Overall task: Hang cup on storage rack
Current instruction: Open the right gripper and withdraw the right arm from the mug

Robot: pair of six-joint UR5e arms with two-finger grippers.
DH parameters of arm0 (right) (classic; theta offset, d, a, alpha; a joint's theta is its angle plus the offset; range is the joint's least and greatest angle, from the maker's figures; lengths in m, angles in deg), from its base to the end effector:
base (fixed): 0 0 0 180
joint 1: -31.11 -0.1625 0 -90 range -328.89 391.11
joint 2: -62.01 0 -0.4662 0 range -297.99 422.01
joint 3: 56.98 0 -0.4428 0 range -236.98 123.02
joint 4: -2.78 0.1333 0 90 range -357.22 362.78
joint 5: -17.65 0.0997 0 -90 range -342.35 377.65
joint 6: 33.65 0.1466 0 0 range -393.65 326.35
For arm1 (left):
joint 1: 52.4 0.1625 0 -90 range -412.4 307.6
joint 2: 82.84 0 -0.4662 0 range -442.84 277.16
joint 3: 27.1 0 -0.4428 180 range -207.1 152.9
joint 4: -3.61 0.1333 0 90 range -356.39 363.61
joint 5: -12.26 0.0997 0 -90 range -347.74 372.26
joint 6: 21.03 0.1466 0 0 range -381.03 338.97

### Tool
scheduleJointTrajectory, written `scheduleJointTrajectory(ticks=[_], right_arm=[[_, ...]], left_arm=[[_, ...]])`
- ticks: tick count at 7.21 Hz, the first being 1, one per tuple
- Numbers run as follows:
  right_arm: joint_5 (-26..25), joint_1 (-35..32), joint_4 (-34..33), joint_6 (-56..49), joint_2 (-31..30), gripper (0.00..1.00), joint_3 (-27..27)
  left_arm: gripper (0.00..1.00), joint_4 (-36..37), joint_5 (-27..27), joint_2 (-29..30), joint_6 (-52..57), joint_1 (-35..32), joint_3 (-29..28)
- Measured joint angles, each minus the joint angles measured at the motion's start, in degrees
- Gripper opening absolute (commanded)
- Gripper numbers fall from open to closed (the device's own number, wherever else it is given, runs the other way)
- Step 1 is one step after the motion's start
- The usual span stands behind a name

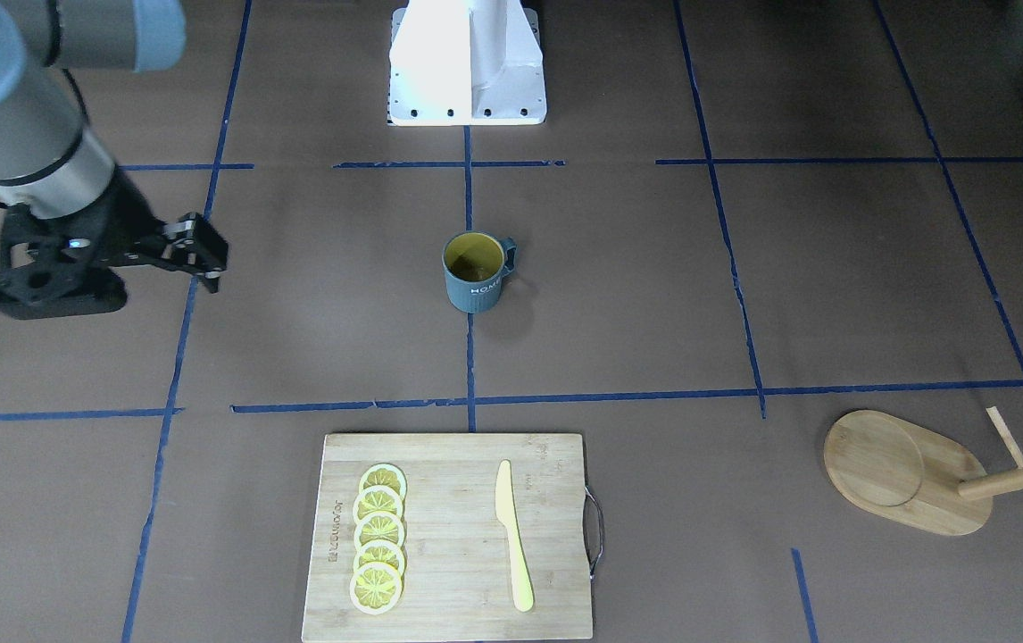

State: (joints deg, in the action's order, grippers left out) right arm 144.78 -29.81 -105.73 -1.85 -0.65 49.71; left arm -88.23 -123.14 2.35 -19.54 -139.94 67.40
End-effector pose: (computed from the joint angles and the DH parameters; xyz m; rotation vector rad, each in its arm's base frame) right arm -0.2878 -0.6098 0.3314 0.0476 -0.7666 -0.0992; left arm -0.0072 -0.5069 0.7297 0.0186 0.7927 0.0759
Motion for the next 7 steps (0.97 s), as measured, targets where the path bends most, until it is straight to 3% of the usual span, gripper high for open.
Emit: scheduleJointTrajectory(ticks=[4,7], right_arm=[[3.1,-17.1,0.5,-35.3,-20.0,1.0,-1.0],[3.1,-23.3,8.9,-40.9,-34.9,1.0,-1.3]], left_arm=[[1.0,0.4,-0.1,0.5,-0.2,0.0,1.8],[1.0,-2.0,-0.1,2.2,-0.1,0.0,2.1]])
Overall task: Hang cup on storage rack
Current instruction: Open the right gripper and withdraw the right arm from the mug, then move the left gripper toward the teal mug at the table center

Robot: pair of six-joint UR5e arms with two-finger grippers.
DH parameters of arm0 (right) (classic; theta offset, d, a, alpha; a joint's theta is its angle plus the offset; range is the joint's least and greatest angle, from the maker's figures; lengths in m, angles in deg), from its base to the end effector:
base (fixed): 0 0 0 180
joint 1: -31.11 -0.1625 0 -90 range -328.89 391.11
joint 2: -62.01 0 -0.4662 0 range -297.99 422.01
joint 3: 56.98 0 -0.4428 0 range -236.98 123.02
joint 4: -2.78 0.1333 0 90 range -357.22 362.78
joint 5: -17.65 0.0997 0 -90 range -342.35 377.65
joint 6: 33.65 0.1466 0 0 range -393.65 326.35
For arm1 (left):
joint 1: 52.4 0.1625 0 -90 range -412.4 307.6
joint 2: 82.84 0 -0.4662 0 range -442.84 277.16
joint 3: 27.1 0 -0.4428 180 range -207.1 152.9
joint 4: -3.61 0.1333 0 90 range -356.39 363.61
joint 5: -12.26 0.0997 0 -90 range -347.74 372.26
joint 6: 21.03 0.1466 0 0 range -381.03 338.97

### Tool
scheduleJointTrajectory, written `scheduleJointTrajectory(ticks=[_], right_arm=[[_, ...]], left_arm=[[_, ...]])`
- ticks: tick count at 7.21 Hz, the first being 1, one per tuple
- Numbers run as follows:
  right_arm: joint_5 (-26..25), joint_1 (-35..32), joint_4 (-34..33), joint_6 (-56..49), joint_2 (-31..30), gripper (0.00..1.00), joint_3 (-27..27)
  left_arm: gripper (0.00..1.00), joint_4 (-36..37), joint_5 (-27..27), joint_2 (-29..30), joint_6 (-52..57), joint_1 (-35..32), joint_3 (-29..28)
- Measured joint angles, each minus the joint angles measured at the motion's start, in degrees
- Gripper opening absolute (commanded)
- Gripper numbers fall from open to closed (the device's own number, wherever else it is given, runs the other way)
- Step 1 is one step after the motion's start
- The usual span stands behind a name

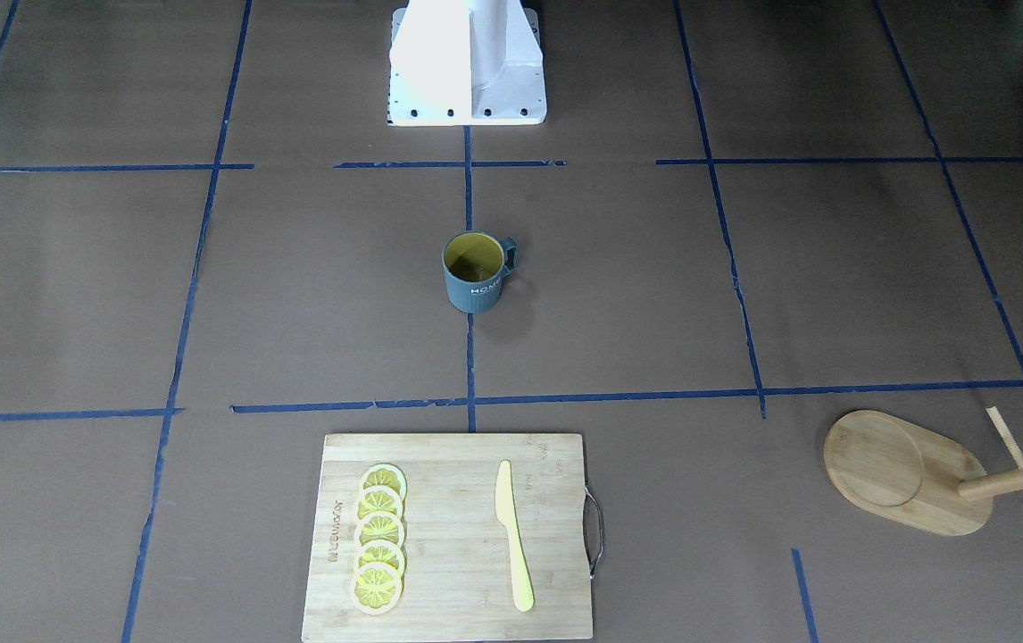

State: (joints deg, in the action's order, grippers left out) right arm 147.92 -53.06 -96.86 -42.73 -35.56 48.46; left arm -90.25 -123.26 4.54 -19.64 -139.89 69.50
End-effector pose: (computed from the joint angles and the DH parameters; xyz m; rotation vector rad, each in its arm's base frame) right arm -0.0097 -0.4749 0.6789 -0.0097 -0.7051 -0.2385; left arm -0.0053 -0.5339 0.6856 0.1219 0.7948 0.1187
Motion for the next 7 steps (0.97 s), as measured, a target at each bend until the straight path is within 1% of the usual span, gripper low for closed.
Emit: scheduleJointTrajectory(ticks=[1,3,4,5,6,7], right_arm=[[0.0,-0.4,1.8,1.8,-1.7,1.0,0.1],[0.1,-0.5,2.9,5.0,-1.3,1.0,0.3],[0.2,-0.5,3.0,5.5,-0.9,1.0,0.4],[0.6,-0.5,3.0,5.7,-0.7,1.0,0.6],[1.2,-0.5,3.0,5.8,-0.6,1.0,0.7],[1.4,-0.5,3.0,5.8,-0.6,1.0,0.7]], left_arm=[[1.0,-2.3,-0.1,1.2,-0.1,0.2,-0.3],[1.0,-4.4,-1.6,3.0,0.1,0.9,-0.3],[1.0,-6.4,-5.2,3.2,0.0,1.1,0.0],[1.0,-10.3,-9.3,3.5,-1.6,2.2,0.5],[1.0,-16.1,-12.0,3.9,-4.5,5.6,1.6],[1.0,-22.8,-13.1,4.2,-8.7,10.3,3.3]])
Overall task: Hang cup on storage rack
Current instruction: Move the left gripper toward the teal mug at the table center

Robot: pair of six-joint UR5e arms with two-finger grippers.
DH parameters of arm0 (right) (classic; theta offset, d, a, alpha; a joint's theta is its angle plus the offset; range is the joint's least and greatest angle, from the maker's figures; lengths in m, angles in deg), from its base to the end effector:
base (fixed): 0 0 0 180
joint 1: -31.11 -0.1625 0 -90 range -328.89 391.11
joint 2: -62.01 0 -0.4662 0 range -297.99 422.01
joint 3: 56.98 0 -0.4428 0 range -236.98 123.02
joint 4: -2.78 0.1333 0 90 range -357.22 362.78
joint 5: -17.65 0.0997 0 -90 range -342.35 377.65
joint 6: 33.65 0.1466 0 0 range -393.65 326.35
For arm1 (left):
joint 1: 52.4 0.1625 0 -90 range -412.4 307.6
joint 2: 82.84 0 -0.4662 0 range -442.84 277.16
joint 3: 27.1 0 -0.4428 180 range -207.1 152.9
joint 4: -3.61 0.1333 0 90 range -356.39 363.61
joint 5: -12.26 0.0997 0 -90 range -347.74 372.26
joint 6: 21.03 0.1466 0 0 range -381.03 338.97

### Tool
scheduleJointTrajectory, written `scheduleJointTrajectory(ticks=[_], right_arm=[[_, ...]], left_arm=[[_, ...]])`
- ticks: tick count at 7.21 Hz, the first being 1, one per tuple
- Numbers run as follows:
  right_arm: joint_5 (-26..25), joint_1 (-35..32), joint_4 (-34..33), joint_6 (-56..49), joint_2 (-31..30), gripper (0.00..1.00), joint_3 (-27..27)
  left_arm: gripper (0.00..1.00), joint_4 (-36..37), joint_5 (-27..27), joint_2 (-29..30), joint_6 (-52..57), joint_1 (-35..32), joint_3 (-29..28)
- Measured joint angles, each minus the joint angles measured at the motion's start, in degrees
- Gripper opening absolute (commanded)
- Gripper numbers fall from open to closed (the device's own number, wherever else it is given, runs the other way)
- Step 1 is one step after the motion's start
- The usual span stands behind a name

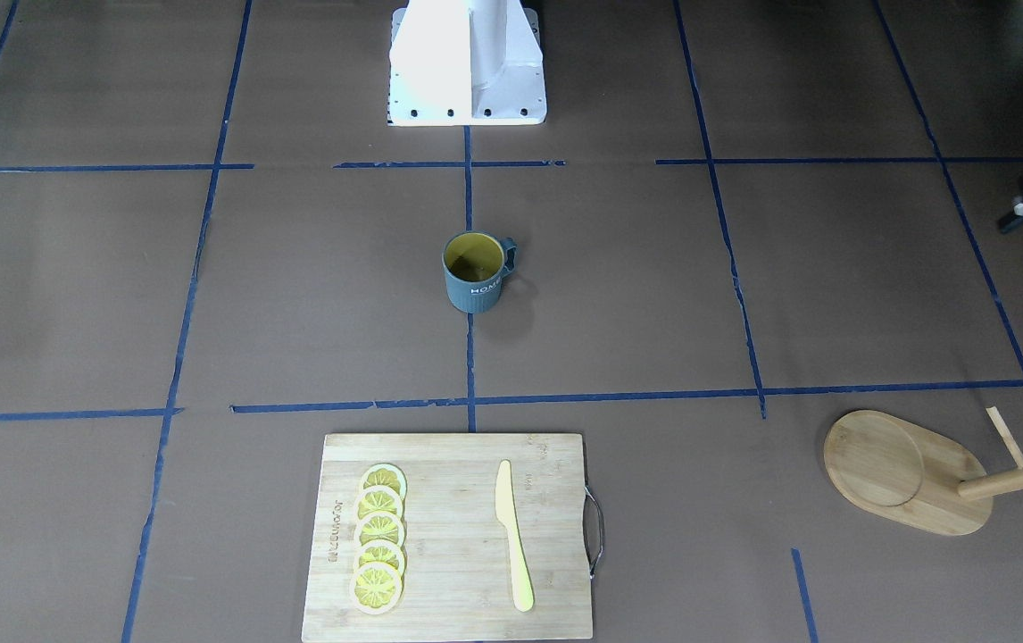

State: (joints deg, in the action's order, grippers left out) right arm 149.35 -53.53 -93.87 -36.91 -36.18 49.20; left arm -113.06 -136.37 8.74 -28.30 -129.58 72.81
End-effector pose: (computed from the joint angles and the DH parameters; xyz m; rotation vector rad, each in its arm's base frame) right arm -0.0087 -0.4756 0.6695 0.0090 -0.7288 -0.1522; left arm 0.1191 -0.5599 0.5387 0.4265 1.0779 0.4261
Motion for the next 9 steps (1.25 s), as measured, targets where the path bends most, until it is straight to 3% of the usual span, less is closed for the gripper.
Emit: scheduleJointTrajectory(ticks=[1,2,4,9], right_arm=[[0.1,0.0,0.0,0.0,0.0,1.0,0.0],[0.1,0.0,0.1,0.0,0.1,1.0,0.1],[0.1,0.0,0.1,-0.1,0.1,1.0,0.0],[0.2,0.1,0.0,0.1,0.6,1.0,-0.3]], left_arm=[[1.0,-7.7,1.6,0.4,-6.0,5.5,1.4],[1.0,-16.7,6.7,1.0,-12.9,11.7,2.1],[1.0,-29.9,22.7,3.7,-21.7,26.6,2.3],[1.0,-33.2,58.0,14.8,-23.1,53.9,-0.6]])
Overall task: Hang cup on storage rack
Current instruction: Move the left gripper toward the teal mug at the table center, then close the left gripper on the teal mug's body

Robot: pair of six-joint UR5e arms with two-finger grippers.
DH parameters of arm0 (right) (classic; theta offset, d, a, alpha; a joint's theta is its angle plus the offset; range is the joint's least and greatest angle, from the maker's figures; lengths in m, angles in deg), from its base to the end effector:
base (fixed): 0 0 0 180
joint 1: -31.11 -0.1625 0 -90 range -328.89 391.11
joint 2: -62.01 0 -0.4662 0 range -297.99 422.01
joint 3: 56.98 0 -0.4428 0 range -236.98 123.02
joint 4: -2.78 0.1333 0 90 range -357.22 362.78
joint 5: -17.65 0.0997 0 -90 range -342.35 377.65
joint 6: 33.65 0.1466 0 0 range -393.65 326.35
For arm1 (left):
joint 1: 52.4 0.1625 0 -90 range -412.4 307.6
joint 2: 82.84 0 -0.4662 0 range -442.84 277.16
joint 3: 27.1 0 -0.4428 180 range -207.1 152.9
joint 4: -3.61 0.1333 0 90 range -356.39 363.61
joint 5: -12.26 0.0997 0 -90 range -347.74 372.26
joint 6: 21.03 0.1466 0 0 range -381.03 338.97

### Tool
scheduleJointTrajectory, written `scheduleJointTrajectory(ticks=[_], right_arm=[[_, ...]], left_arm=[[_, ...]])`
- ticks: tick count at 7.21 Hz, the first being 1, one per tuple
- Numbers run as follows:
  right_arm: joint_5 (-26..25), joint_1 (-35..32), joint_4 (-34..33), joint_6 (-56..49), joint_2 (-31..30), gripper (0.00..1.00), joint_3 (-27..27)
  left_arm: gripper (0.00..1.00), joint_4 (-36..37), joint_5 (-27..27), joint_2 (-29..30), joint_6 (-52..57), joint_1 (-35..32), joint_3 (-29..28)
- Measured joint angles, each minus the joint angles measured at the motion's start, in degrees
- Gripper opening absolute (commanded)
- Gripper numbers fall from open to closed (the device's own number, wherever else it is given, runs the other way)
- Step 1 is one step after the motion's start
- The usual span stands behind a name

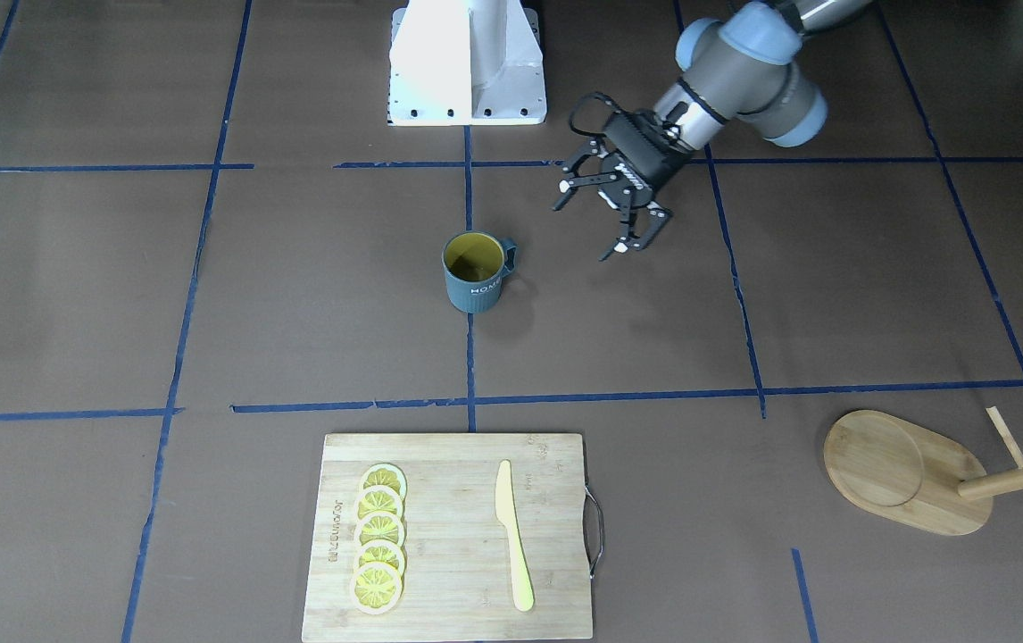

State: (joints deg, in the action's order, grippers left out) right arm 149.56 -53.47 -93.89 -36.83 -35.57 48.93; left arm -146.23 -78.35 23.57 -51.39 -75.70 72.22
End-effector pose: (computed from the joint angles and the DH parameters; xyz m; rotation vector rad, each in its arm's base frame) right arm -0.0101 -0.4806 0.6666 0.0134 -0.7326 -0.1539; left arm 0.5765 -0.3917 0.3294 0.9969 1.1412 0.5182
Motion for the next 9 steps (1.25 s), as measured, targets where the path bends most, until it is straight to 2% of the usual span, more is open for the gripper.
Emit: scheduleJointTrajectory(ticks=[3,9], right_arm=[[0.0,-0.1,0.0,0.0,0.5,1.0,-0.1],[0.0,0.0,0.0,-0.1,0.6,1.0,-0.1]], left_arm=[[1.0,-0.1,9.9,5.4,0.2,6.6,-5.8],[0.97,0.0,11.7,8.8,2.4,7.0,-10.0]])
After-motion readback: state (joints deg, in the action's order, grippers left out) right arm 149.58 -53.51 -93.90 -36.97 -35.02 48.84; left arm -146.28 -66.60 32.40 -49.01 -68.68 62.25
